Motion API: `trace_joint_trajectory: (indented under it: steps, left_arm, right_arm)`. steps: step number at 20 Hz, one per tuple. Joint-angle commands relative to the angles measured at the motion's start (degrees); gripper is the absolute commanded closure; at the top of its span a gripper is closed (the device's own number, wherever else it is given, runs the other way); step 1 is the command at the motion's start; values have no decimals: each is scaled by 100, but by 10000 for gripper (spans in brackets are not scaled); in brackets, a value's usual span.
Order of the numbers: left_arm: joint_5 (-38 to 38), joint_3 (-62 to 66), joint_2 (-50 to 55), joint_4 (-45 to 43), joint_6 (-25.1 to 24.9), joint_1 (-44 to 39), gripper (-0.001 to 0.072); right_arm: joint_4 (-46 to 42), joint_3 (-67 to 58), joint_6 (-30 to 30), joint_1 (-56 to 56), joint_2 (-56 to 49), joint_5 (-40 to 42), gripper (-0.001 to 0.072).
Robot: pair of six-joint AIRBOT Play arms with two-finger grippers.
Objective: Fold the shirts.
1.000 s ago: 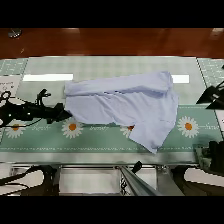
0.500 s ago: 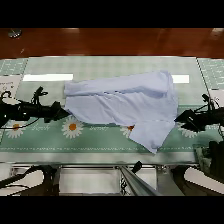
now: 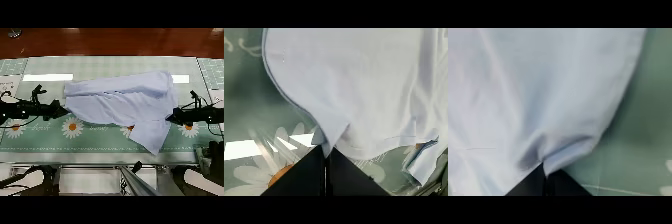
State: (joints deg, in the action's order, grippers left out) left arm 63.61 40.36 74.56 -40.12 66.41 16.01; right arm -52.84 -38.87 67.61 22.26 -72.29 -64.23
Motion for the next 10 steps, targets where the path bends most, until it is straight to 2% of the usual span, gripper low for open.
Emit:
trace_joint_trajectory:
  steps: [1,3,6,10]
  left_arm:
    - [210,584,-269,13,0,2,691]
    - [367,1368,-798,26,4,2,692]
    - [319,3088,-1878,199,4,2,692]
    - [-616,5377,-3049,195,4,-2,692]
  right_arm:
    - [48,-874,-2,-221,363,-433,683]
    - [221,-1941,-20,-225,942,-560,684]
    - [492,-3888,216,-225,1827,-31,684]
    - [-81,-6485,914,-223,2406,822,684]
